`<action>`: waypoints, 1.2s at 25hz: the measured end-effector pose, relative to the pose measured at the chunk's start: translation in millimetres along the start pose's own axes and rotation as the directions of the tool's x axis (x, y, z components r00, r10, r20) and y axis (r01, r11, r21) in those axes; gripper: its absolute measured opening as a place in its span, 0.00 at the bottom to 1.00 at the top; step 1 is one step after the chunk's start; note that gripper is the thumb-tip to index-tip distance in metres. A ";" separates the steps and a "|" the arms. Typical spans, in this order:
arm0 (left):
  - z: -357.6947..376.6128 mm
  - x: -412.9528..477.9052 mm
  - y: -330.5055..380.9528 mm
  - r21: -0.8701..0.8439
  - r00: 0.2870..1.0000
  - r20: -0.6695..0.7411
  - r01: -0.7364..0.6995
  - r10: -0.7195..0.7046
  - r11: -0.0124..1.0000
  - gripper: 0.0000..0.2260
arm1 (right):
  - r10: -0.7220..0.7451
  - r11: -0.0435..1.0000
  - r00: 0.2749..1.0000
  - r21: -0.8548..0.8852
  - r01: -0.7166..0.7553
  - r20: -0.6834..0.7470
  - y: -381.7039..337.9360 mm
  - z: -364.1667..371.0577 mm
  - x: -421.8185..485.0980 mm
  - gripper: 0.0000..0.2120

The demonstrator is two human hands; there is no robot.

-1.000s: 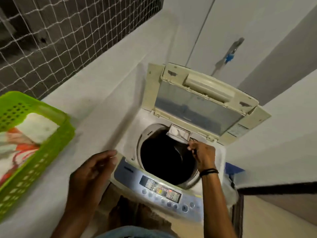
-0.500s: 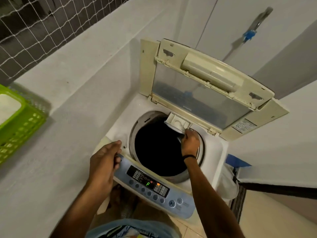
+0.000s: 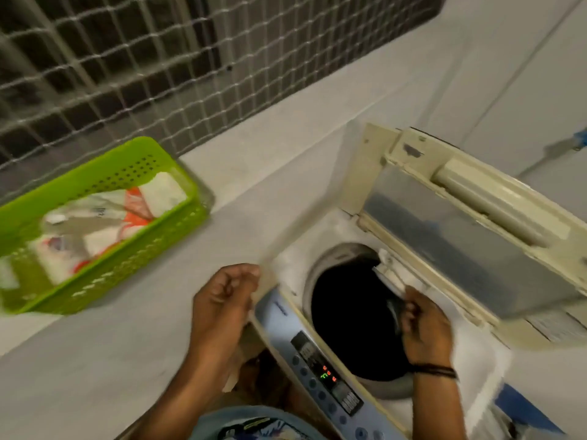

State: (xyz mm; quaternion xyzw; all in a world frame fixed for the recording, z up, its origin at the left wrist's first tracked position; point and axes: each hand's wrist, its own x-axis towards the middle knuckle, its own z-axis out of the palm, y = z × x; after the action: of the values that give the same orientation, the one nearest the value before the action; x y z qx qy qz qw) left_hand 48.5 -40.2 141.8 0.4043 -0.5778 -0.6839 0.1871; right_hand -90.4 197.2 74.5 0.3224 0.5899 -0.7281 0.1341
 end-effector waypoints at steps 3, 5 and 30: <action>-31.1 -9.2 47.4 0.035 0.963 -0.064 -0.259 0.261 0.965 0.03 | 0.086 0.995 0.918 0.023 -0.102 0.386 -14.9 47.6 -39.8 0.08; -57.8 -14.9 75.7 0.028 0.914 -0.112 -0.389 0.390 0.921 0.01 | 0.025 0.999 0.790 -0.043 0.001 0.612 -21.8 86.5 -74.8 0.08; -227.0 22.9 91.6 -0.052 0.819 -0.433 -0.441 0.377 0.896 0.06 | -0.134 -0.058 0.631 -0.642 0.765 0.764 36.6 362.1 -202.9 0.16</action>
State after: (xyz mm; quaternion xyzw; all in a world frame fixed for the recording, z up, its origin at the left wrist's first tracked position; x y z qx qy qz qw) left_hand 189.9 -225.8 219.1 0.3899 -0.5453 -0.5682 0.4772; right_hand -28.6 -192.5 208.4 -0.2663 0.9213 -0.2172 0.1817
